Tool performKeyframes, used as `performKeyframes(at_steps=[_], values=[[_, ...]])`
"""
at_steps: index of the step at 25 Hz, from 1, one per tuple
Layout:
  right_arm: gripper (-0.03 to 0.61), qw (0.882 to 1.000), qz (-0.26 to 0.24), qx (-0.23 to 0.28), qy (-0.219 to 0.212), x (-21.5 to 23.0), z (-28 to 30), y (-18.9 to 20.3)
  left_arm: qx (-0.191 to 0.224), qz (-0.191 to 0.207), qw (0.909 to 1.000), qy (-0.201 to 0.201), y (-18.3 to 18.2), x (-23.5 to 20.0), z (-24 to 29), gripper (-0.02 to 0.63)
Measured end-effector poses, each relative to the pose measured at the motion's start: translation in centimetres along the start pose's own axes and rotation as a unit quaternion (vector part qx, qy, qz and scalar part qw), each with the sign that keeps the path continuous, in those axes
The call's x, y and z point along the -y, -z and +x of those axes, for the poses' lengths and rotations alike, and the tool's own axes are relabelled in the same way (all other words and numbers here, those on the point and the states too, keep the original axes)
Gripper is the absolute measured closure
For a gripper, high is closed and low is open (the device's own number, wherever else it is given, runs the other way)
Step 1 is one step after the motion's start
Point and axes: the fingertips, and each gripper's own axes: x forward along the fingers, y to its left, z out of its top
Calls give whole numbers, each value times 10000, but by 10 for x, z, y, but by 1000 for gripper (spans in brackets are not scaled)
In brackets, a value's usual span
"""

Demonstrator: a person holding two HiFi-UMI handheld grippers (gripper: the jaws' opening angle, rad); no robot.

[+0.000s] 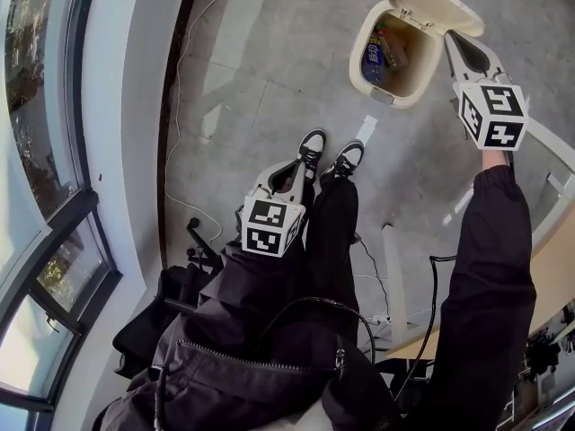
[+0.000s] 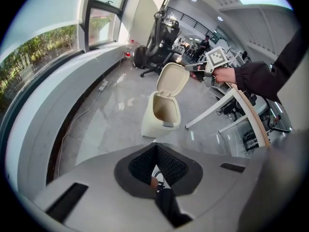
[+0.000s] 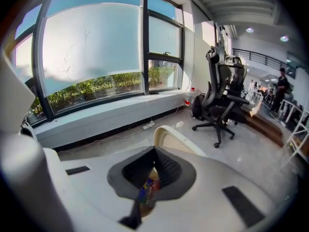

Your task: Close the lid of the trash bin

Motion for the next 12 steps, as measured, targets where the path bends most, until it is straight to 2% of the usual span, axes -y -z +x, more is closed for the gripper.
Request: performKeyframes(at_steps=[7,12], values=[[567,9991,-295,1,310,35,8,-23,23,-61,10000,-23,0,-2,-1,618],[484,9969,-615,-359,344,54,22,-22,110,-181,9997,-78,-5,-8,-2,618]])
